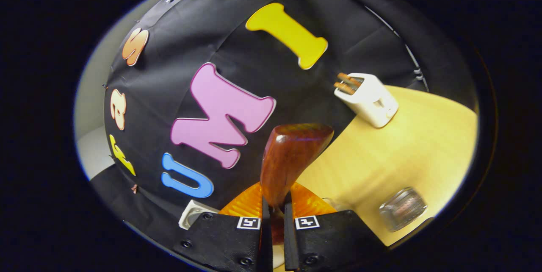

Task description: Close the left gripper, press the button to open the rice cooker; take a wooden spoon from the chopstick holder with the right hand, scoop a spoonful of rice and pour it into the rice cooker, then put the wooden spoon back into the chopstick holder.

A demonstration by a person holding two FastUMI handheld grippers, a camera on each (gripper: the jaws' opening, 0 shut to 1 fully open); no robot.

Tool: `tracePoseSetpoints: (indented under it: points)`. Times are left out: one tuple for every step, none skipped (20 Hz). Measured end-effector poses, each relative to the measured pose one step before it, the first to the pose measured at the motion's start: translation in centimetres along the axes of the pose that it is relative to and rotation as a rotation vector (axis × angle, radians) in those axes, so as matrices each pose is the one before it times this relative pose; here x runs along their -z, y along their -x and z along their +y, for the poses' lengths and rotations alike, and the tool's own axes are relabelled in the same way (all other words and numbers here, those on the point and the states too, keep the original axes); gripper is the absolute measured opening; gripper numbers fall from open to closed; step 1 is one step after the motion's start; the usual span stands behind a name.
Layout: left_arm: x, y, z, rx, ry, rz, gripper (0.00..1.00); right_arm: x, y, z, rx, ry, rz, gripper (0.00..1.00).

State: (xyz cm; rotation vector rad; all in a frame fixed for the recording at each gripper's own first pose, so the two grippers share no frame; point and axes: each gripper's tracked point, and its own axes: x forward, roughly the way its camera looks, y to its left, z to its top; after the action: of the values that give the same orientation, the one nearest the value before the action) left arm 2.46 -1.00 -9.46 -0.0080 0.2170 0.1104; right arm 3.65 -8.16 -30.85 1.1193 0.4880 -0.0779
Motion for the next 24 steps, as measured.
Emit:
tracePoseSetpoints:
  points:
    - [0.105,-0.122,-0.372,0.00087,0.00566,0.00664,0.83,-0.657,0.417,-1.528,0.02346,0.00578,-0.00749,0.15]
    - [0.004,-0.063,-0.331,-0.00148,0.00457,0.00504,0.83,-0.537,0.425,-1.660,0.02763,0.00851,-0.00551,0.15]
    - [-0.024,-0.101,-0.302,-0.00188,0.00313,0.00248,0.83,-0.246,0.344,-1.719,0.02987,0.01538,0.00433,0.15]
    - [-0.051,-0.058,-0.318,-0.00156,0.00129,0.00334,0.83,0.113,0.277,-1.767,0.02869,0.02327,0.00942,0.15]
    - [-0.055,-0.085,-0.240,-0.00196,-0.00212,0.00265,0.83,0.589,0.411,-1.553,0.02737,0.02745,0.01271,0.15]
    - [-0.109,-0.026,-0.235,-0.00331,-0.00280,0.00172,0.83,0.444,0.080,-1.401,0.02211,0.03016,0.01865,0.15]
    - [-0.062,-0.058,-0.203,-0.00131,-0.00124,0.00138,0.83,0.495,0.176,-1.195,0.02034,0.02762,0.01166,0.15]
    - [-0.074,-0.067,-0.238,-0.00091,0.00040,0.00302,0.83,0.318,-0.335,-1.424,0.01672,0.02550,0.00855,0.15]
    - [-0.042,0.052,-0.226,-0.00089,-0.00087,0.00226,0.83,-0.199,0.140,-0.390,0.01422,0.02131,0.00205,0.15]
    - [-0.201,-0.033,-0.171,-0.00054,-0.00297,-0.00060,0.83,0.311,-0.406,-0.647,0.01804,0.01886,0.00534,0.14]
    - [-0.127,-0.031,-0.072,-0.00208,-0.00451,-0.00141,0.83,0.449,-0.388,-0.405,0.01094,0.02087,0.01121,0.15]
    - [-0.159,0.017,-0.058,-0.00207,-0.00377,0.00002,0.83,0.851,-0.505,-0.312,0.00822,0.02442,0.01913,0.15]
    - [-0.116,-0.016,-0.025,-0.00297,-0.00318,-0.00069,0.83,0.656,-0.412,-0.090,0.00371,0.02649,0.01821,0.15]
    - [-0.142,0.035,-0.013,-0.00236,-0.00230,-0.00107,0.83,0.624,-0.771,-0.430,0.00386,0.02484,0.01718,0.15]
    - [-0.060,0.017,0.010,-0.00215,-0.00110,0.00018,0.83,0.546,-0.456,0.165,0.00284,0.01881,0.01572,0.15]
    - [-0.116,-0.033,0.050,-0.00223,-0.00074,-0.00013,0.83,0.478,-0.469,0.081,0.00277,0.01248,0.01303,0.15]
    - [0.030,-0.038,0.064,-0.00245,-0.00046,0.00062,0.83,0.089,-0.534,0.145,0.00800,0.00969,-0.00327,0.15]
    - [-0.110,0.010,0.085,-0.00216,-0.00077,0.00083,0.83,0.223,-0.379,-0.417,0.01059,0.00865,0.01140,0.15]
    - [0.026,0.017,0.039,-0.00204,-0.00152,-0.00030,0.83,0.205,-0.499,-0.028,0.00960,-0.00042,0.01248,0.15]
    - [-0.165,0.039,0.089,-0.00219,-0.00265,-0.00164,0.83,0.328,-0.486,-0.322,0.01465,0.00299,0.01571,0.15]
    - [-0.036,-0.039,0.183,-0.00342,-0.00303,-0.00033,0.83,0.509,-0.465,-0.506,0.01386,0.00616,0.01405,0.15]
    - [-0.135,-0.020,0.163,-0.00262,-0.00228,-0.00051,0.83,0.400,-0.387,-0.253,0.00775,0.00632,0.01682,0.15]
    - [-0.069,-0.032,0.072,-0.00311,-0.00085,-0.00198,0.83,0.227,-0.183,-0.024,-0.00033,0.00488,0.01136,0.15]
    - [-0.028,-0.030,0.043,-0.00182,0.00016,-0.00124,0.83,-0.280,-0.154,0.131,-0.00275,-0.00290,-0.00759,0.16]
